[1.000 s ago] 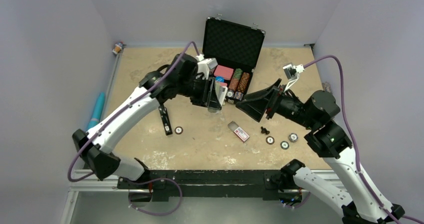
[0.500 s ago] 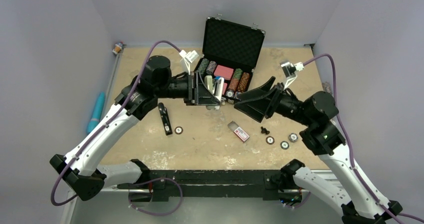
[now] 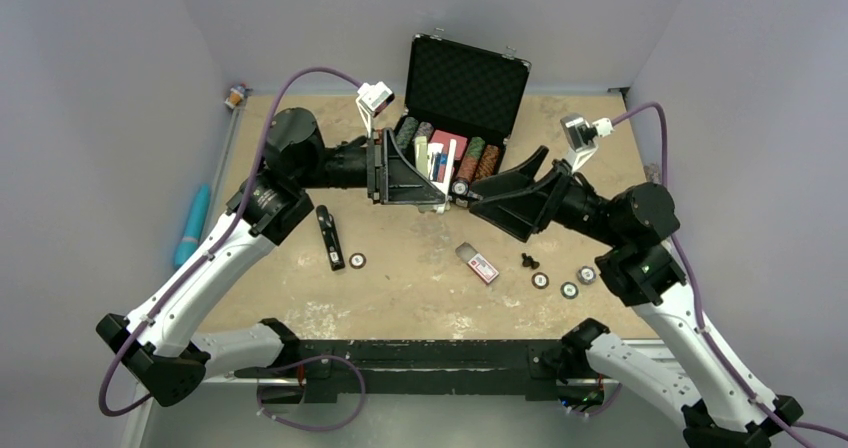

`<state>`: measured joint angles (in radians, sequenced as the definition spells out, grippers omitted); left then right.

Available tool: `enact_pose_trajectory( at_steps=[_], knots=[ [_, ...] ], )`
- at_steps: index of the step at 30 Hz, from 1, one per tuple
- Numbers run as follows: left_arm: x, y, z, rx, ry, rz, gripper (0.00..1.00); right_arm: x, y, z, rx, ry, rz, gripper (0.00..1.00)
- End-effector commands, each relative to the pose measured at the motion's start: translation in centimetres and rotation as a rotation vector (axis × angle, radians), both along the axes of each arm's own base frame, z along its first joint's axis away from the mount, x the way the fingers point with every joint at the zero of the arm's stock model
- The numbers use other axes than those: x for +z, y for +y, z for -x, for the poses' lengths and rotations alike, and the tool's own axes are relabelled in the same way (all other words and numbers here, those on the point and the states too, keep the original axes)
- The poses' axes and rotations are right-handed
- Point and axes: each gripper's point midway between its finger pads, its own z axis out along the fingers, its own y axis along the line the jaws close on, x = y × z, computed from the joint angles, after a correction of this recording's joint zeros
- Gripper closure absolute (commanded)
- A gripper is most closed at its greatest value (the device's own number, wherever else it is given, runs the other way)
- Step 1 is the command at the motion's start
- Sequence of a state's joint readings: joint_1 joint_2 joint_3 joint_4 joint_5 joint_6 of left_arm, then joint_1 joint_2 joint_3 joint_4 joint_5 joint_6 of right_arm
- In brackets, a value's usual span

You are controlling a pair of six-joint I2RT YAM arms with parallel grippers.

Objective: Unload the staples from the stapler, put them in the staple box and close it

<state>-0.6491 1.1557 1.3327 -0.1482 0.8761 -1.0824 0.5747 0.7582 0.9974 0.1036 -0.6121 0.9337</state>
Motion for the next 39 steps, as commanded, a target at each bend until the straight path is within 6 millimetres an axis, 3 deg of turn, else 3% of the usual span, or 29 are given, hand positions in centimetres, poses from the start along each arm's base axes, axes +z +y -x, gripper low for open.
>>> enact_pose_trajectory(
  at_steps=[1, 8, 12, 32, 37, 39],
  knots=[
    [3.7, 0.8, 1.8, -0.06, -0.089, 0.102, 1.0, 3.6, -0.1, 0.0, -0.001, -0.074, -0.068, 0.01],
    [4.9, 1.1, 2.1, -0.06, -0.113, 0.129, 1.0, 5.3, 1.0, -1.5, 0.011, -0.093, -0.076, 0.03],
    [4.0, 0.8, 1.7, -0.054, -0.073, 0.094, 1.0, 5.8, 1.9, -2.3, 0.033, -0.091, -0.077, 0.06],
    [3.1, 0.4, 1.2, -0.039, -0.054, 0.069, 1.0, 5.0, 4.7, -3.7, 0.094, -0.052, -0.067, 0.23],
    [3.0, 0.5, 1.2, -0.029, -0.057, 0.067, 1.0, 4.8, 5.4, -3.6, 0.108, -0.045, -0.064, 0.42],
    [2.8, 0.4, 1.2, -0.03, -0.053, 0.06, 1.0, 4.8, 5.4, -3.5, 0.11, -0.044, -0.066, 0.58]
  ],
)
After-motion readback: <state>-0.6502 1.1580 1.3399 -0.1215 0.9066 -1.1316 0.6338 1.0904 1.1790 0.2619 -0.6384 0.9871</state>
